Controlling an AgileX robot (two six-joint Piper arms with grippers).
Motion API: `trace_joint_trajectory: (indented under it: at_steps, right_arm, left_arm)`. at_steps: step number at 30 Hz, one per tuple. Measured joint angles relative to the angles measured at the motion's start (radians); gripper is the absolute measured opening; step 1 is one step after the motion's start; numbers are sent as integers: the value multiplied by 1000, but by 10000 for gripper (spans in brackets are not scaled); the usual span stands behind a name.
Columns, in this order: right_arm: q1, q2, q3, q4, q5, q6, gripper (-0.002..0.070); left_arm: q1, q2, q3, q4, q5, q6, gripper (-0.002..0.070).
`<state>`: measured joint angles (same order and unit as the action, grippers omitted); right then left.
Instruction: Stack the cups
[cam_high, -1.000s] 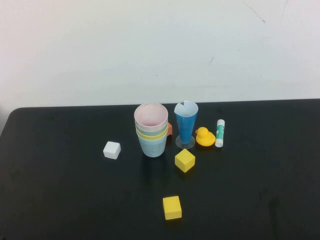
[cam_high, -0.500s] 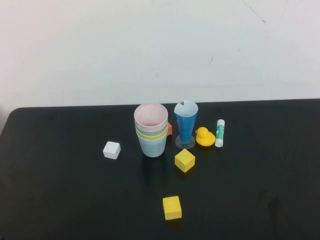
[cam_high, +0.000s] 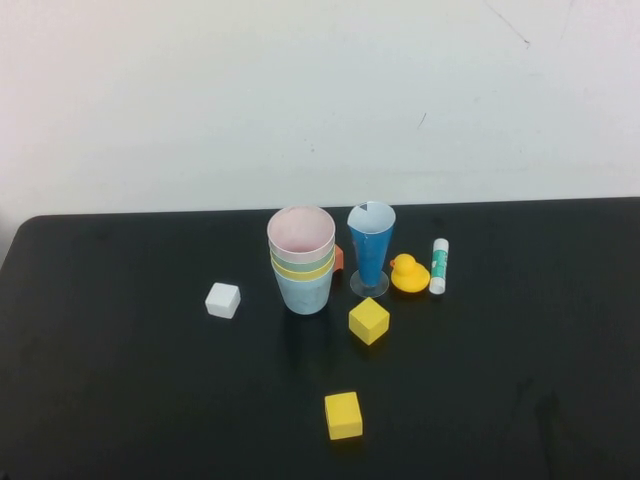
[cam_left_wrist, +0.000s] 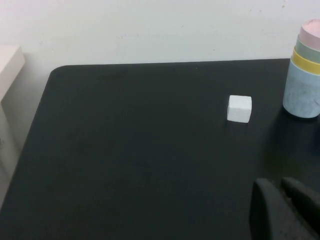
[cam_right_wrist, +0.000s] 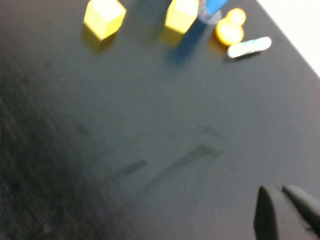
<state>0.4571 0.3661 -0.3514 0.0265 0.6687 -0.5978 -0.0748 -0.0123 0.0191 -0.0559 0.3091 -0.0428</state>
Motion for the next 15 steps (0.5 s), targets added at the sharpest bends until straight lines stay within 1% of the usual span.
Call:
trace_joint_trajectory:
  at_steps: [2, 4, 8, 10, 13, 15]
  right_arm:
    - [-39, -43, 0, 8, 0, 0, 0]
    - [-108, -92, 2, 30, -11, 0, 0]
    - [-280, -225, 68, 90, -130, 0, 0]
    - [-342, -299, 121, 124, -200, 0, 0]
    - [-410, -368, 211, 182, -288, 0, 0]
    - [-433, -375, 276, 214, -324, 2, 0]
  left_arm:
    - [0, 0, 0, 0, 0, 1, 0]
    - [0, 0, 0, 1, 0, 1, 0]
    - [0, 0, 0, 2, 0, 1, 0]
    - [0, 0, 0, 2, 2, 1, 0]
    - [0, 0, 0, 2, 2, 1, 0]
    - [0, 0, 0, 3, 2, 1, 0]
